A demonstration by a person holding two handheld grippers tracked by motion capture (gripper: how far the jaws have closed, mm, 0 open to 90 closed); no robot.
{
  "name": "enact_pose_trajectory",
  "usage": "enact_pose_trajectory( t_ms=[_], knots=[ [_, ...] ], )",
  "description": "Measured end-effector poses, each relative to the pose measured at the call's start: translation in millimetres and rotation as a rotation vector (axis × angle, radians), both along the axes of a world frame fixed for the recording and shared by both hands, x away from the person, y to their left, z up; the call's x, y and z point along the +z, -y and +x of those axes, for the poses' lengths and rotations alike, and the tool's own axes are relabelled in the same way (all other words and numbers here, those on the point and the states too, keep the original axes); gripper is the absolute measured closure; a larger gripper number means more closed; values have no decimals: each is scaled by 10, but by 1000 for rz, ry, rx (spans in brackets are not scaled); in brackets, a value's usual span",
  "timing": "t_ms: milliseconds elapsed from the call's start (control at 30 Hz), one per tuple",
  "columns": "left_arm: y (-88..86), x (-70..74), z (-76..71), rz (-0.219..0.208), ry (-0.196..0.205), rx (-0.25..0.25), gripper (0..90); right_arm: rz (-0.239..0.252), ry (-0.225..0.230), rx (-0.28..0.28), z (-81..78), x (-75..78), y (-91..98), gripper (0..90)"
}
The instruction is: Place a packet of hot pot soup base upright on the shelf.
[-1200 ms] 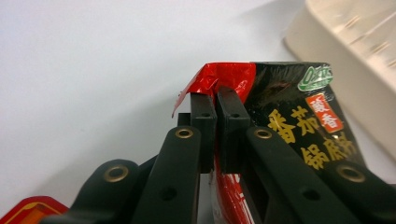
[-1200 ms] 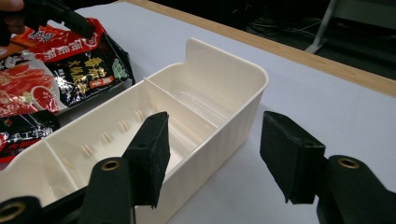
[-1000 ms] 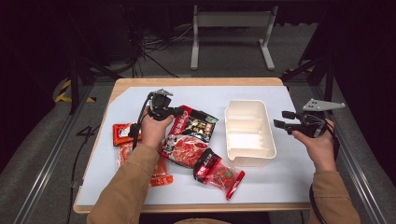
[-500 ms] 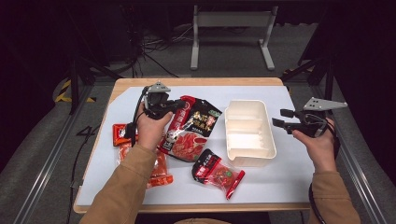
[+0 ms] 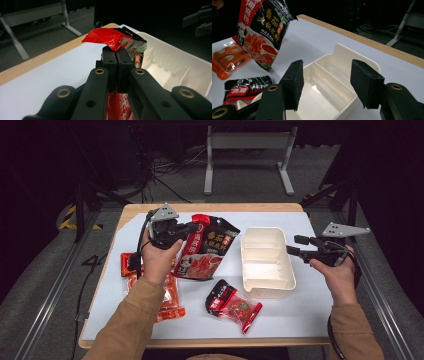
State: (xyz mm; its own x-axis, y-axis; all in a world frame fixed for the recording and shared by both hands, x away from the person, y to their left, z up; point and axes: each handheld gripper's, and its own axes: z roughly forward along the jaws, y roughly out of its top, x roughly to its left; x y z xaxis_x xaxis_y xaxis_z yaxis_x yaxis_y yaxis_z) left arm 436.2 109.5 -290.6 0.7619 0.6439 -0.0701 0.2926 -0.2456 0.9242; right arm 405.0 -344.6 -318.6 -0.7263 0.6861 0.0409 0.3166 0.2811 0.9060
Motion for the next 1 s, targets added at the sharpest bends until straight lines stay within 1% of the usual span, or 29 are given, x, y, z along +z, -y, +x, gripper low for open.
enact_pose_trajectory(
  t_ms=[133, 233, 267, 300, 333, 400, 467, 533, 600, 667, 767, 900, 1000],
  knots=[
    [-37, 69, -49, -36, 19, -6, 883, 34, -7, 35, -2, 49, -64, 452],
    [-51, 108, -74, -45, 36, -13, 883, 66, -4, 63, 1, 100, -125, 452],
    [-50, 117, -84, -50, 39, -10, 883, 73, -4, 73, 3, 119, -149, 452],
    [-59, 127, -91, -46, 41, -14, 883, 74, -4, 81, 6, 137, -175, 449],
    [-61, 133, -102, -58, 42, -12, 883, 75, -5, 87, 11, 155, -202, 442],
    [-68, 140, -107, -63, 44, -19, 882, 84, -3, 104, 31, 203, -272, 419],
    [-66, 143, -113, -69, 46, -19, 882, 89, -4, 108, 38, 219, -293, 411],
    [-60, 155, -137, -77, 53, -28, 882, 109, -4, 125, 65, 264, -368, 386],
    [-56, 169, -163, -87, 65, -36, 882, 127, -21, 150, 102, 291, -443, 376],
    [-51, 178, -190, -103, 77, -48, 882, 132, -33, 172, 133, 312, -523, 377],
    [-48, 186, -214, -116, 90, -62, 882, 142, -41, 196, 170, 335, -614, 380],
    [-37, 186, -234, -131, 90, -76, 882, 162, -51, 223, 202, 349, -696, 380],
    [-21, 182, -254, -143, 88, -82, 882, 164, -55, 244, 225, 347, -783, 380]
  ],
)
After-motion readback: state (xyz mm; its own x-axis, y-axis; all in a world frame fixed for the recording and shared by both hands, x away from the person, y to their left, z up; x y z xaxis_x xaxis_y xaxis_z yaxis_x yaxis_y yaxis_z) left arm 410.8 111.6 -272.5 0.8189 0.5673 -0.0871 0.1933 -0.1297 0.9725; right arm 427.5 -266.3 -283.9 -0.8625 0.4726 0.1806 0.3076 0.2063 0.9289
